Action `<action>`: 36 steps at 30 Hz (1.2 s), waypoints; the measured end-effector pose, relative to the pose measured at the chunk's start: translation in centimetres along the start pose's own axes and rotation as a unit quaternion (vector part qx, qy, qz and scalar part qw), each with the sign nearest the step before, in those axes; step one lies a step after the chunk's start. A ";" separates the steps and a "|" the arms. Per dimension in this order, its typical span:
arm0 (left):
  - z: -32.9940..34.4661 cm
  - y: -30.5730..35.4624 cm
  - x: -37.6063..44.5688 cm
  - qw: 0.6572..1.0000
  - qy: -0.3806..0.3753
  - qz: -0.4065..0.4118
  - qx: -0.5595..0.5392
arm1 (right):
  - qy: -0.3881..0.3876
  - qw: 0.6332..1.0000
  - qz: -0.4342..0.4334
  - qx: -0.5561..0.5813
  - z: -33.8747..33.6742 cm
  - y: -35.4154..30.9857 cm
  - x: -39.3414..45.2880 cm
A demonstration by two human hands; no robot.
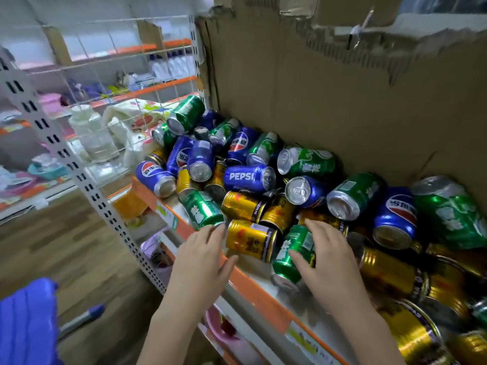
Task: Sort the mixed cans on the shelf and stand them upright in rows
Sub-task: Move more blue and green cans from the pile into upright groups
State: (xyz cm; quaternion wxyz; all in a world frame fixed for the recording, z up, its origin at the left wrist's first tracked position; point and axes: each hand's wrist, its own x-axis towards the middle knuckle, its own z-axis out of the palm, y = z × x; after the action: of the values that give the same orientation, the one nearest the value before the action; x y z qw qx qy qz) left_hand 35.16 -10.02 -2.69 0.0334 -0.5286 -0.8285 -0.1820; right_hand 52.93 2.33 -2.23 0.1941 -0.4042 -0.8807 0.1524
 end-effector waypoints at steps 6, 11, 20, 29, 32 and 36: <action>-0.2 -3.4 8.1 0.996 -0.002 0.086 -0.014 | 0.080 0.992 0.095 -0.024 1.1 -2.1 3.8; -0.4 -6.1 13.2 0.986 -0.030 0.165 0.004 | 0.101 0.979 0.177 -0.029 2.9 -4.8 4.6; 0.0 1.0 19.9 0.941 -0.056 0.319 -0.101 | 0.155 0.924 0.342 -0.072 1.8 -3.9 1.3; 2.1 5.1 23.8 0.940 -0.112 0.322 -0.034 | 0.179 0.900 0.387 -0.087 0.9 -2.2 -0.3; 3.2 5.6 23.9 0.942 -0.119 0.298 -0.096 | 0.174 0.905 0.378 -0.085 1.1 -1.7 0.0; 3.1 5.1 24.0 0.934 -0.087 0.314 -0.149 | 0.189 0.913 0.350 -0.090 0.8 -0.9 1.4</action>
State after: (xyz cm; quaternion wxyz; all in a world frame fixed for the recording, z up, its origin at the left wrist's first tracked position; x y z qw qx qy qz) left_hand 29.59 13.69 1.72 -0.0623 -0.7742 -0.5835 -0.2371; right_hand 51.10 2.78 -2.20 0.2543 -0.7236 -0.6397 0.0511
